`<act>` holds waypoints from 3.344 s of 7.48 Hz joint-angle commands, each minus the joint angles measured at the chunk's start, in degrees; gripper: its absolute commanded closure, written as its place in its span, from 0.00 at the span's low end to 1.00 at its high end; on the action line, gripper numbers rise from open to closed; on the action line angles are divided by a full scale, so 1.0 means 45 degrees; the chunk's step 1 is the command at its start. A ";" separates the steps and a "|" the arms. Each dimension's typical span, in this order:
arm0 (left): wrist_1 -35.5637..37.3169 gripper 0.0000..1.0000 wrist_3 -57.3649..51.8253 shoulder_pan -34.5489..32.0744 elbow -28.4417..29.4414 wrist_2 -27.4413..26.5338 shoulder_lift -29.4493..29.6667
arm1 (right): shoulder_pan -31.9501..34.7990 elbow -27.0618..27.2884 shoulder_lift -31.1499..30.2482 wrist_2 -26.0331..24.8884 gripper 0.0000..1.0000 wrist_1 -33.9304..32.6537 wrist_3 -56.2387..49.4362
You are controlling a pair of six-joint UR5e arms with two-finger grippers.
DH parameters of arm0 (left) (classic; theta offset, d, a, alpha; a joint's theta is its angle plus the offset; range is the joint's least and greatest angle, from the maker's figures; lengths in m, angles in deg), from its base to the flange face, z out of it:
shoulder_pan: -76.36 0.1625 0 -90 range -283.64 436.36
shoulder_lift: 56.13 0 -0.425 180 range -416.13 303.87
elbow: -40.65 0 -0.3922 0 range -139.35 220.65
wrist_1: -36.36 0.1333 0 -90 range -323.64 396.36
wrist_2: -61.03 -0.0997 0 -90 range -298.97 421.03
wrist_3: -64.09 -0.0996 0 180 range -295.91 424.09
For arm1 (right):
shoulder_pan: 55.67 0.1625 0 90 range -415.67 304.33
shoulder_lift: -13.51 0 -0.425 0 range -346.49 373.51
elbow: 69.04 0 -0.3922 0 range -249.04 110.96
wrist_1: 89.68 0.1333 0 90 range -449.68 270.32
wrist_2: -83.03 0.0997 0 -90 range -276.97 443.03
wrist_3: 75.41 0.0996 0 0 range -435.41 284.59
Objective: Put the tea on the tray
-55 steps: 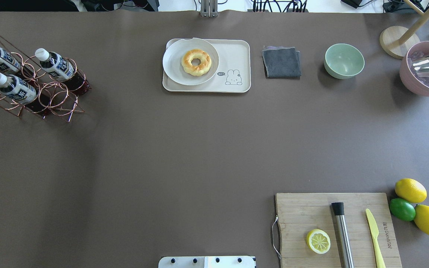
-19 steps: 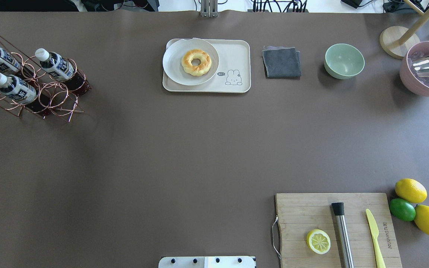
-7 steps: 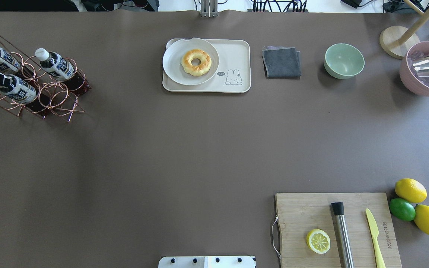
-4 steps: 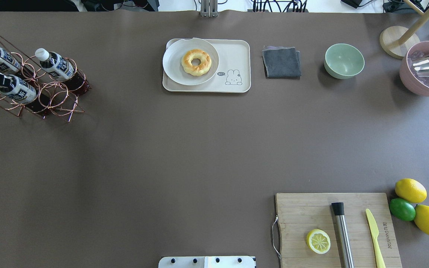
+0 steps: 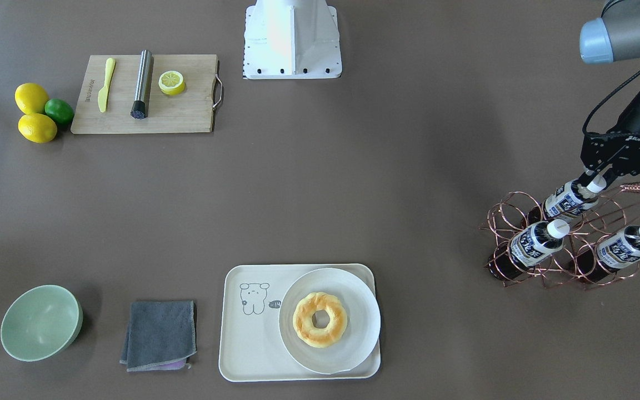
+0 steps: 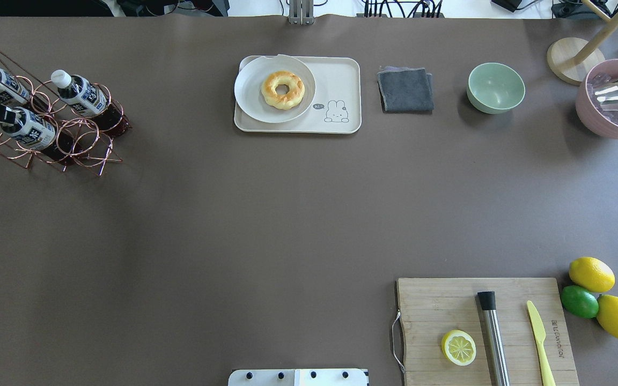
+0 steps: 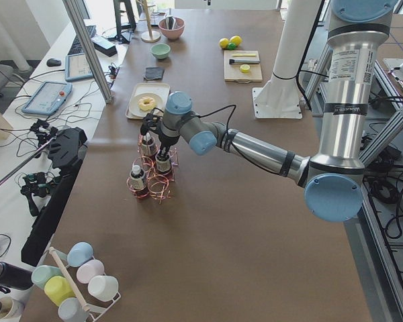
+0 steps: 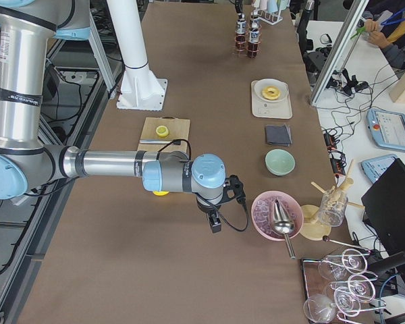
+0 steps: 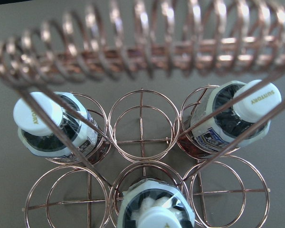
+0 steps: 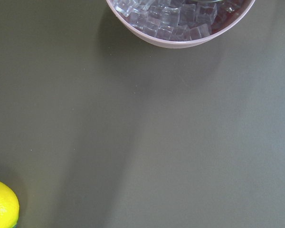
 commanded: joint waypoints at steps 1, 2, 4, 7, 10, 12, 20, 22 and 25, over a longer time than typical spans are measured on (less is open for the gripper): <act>0.2565 1.00 -0.0969 -0.1489 -0.1098 0.1323 0.0592 | 0.0000 -0.0005 -0.0005 0.0000 0.00 0.0000 0.0001; 0.4279 1.00 -0.1731 -0.1939 -0.1918 0.1364 0.0825 | 0.0000 -0.0005 -0.0005 0.0000 0.00 0.0000 0.0001; 0.8395 1.00 -0.1778 -0.2741 -0.3073 0.1772 0.2847 | 0.0000 0.0015 -0.0005 0.0019 0.00 0.0000 0.0001; 1.1230 1.00 0.2751 -0.0084 -0.5884 0.1523 0.4651 | 0.0000 -0.0005 0.0014 0.0486 0.00 0.0019 0.0039; 1.1249 1.00 0.6108 0.4428 -0.5776 -0.1944 0.6875 | -0.0019 0.0132 0.0171 0.0856 0.00 0.0039 0.0040; 1.1211 1.00 0.8274 0.6931 -0.3678 -0.4249 0.9154 | -0.0019 0.0074 0.0035 0.1462 0.00 0.0020 0.0079; 0.8828 1.00 0.9023 0.8975 -0.0051 -0.5960 1.0222 | -0.0058 0.0073 0.0053 0.2461 0.01 0.0039 -0.0038; 0.8847 0.83 0.9023 0.9052 -0.0051 -0.5979 1.0222 | -0.0039 -0.0004 -0.0044 0.2305 0.00 0.0991 0.0000; 0.8867 0.03 0.9120 0.9502 -0.0264 -0.6974 1.0280 | -0.0136 0.0131 0.0402 0.2344 0.00 0.0996 0.0737</act>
